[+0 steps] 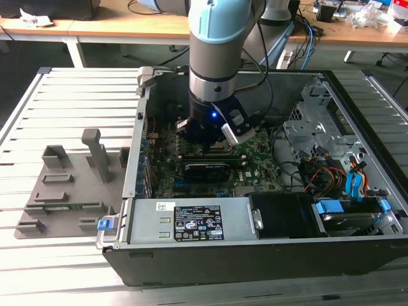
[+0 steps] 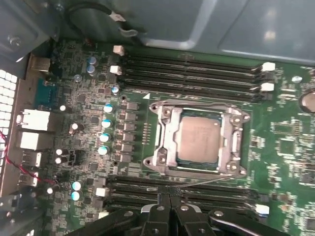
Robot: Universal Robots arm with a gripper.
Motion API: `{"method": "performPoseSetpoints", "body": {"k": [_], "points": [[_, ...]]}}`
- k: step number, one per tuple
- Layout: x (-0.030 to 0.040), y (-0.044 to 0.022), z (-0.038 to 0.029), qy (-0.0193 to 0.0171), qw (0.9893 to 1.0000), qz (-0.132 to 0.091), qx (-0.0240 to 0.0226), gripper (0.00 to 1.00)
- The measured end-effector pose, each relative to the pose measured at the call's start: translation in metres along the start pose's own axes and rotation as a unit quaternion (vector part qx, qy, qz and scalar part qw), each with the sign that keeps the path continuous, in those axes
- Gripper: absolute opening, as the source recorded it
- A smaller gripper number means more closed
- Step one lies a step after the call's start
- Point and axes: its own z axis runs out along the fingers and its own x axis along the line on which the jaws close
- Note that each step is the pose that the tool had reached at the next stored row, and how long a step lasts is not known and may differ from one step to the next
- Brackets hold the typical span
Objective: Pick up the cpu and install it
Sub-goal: 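Install the second cpu locking lever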
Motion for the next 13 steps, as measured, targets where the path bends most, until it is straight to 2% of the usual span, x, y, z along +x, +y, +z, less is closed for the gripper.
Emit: {"method": "performPoseSetpoints", "body": {"k": [6, 10, 13], "points": [[0.0085, 0.0007, 0.0168, 0.0, 1.0, 0.0, -0.0008, 0.11], [0.0108, 0.0095, 0.0251, -0.0002, 1.0, 0.0, -0.0034, 0.11], [0.0122, 0.0145, 0.0282, -0.0002, 1.0, 0.0, -0.005, 0.11]]}}
